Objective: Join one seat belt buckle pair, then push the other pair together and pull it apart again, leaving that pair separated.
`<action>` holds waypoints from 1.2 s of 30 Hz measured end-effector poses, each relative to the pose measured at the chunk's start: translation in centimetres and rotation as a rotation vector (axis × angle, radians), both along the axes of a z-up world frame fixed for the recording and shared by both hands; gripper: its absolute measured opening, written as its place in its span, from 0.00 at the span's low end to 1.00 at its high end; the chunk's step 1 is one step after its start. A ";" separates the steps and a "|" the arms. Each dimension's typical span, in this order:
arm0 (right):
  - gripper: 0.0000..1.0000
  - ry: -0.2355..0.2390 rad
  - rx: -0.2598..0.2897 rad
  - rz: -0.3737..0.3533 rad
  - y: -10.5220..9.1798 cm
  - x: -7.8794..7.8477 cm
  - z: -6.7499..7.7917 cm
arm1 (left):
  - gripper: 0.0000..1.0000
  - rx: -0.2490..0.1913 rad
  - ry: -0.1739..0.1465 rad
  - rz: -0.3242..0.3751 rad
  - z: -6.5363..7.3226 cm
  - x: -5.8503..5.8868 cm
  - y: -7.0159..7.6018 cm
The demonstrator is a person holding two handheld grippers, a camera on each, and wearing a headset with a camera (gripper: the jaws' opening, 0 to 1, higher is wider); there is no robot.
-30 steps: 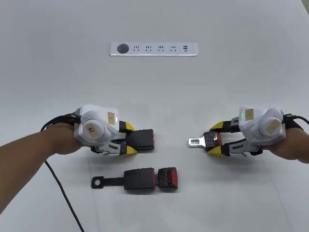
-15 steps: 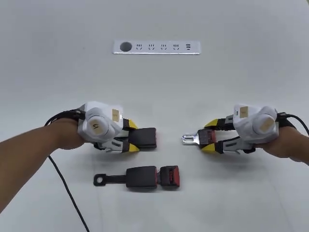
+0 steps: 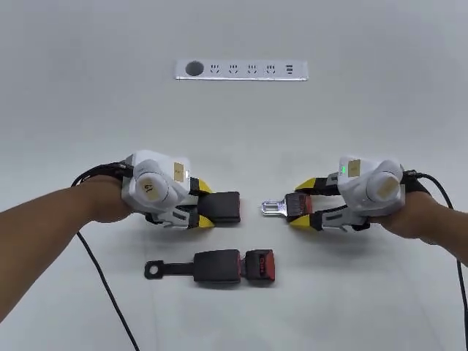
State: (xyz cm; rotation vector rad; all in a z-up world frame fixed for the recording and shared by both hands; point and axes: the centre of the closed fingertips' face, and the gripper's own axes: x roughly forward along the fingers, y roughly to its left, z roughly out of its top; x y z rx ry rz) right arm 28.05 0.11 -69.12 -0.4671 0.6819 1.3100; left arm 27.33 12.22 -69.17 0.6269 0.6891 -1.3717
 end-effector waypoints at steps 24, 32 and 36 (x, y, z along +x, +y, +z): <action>0.35 -0.001 0.025 0.037 4.0 0.0 -0.7 | 0.33 0.007 0.004 0.002 0.0 -0.3 0.2; 0.35 -0.001 0.030 0.050 4.7 0.0 -0.5 | 0.33 0.008 0.005 0.010 0.0 -0.2 0.2; 0.35 0.005 0.027 0.048 4.9 0.1 -0.5 | 0.33 0.013 0.007 0.009 -0.1 -0.1 0.2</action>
